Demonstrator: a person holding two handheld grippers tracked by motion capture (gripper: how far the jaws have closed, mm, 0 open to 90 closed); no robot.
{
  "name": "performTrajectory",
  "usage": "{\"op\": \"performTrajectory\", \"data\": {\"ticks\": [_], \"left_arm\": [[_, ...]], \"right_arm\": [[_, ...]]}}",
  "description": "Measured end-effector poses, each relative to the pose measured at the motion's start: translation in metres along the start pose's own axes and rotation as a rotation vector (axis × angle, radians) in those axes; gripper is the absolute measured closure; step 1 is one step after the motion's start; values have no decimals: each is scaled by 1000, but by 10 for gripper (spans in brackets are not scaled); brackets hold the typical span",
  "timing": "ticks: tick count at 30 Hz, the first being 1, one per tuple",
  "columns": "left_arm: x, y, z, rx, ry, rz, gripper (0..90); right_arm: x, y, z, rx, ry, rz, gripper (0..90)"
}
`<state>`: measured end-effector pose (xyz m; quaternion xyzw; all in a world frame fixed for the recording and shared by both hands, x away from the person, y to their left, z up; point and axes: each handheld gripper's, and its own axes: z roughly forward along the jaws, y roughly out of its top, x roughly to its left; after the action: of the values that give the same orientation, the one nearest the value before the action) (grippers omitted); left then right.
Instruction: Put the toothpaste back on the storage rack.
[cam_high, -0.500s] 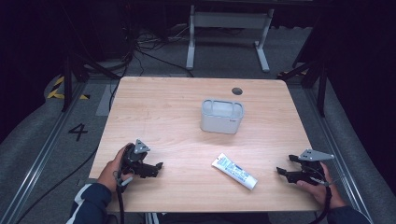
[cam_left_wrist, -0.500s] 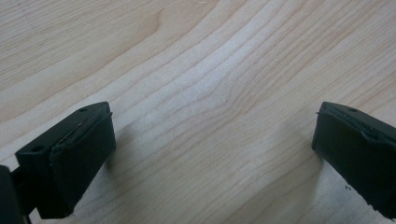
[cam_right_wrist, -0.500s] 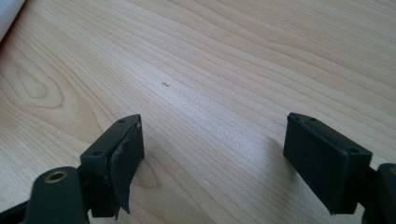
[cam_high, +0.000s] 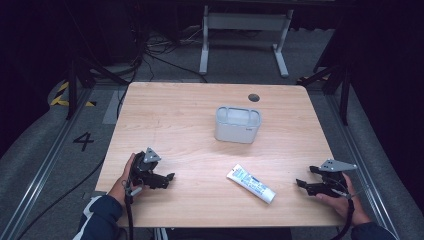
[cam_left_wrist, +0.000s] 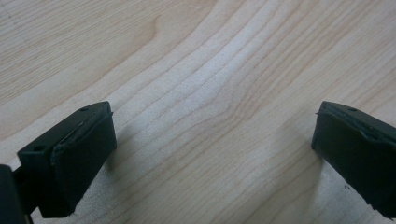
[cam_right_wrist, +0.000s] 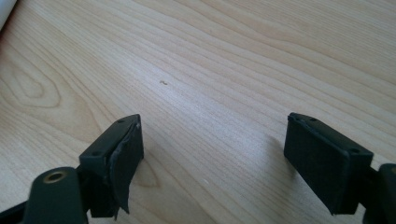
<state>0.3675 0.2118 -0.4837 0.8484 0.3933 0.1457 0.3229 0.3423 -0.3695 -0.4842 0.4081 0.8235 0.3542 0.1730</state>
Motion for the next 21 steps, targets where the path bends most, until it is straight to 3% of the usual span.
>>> {"op": "performTrajectory", "data": {"ticks": [5, 16, 21], "left_arm": [[2, 0, 0, -4, -36, 36, 1], [2, -1, -1, 0, -29, 39, 3], [2, -1, -1, 0, -29, 39, 3]], "right_arm": [[1, 3, -1, 28, -7, 11, 204], [2, 9, -2, 83, 5, 2, 233], [7, 16, -6, 72, 12, -13, 234]]}}
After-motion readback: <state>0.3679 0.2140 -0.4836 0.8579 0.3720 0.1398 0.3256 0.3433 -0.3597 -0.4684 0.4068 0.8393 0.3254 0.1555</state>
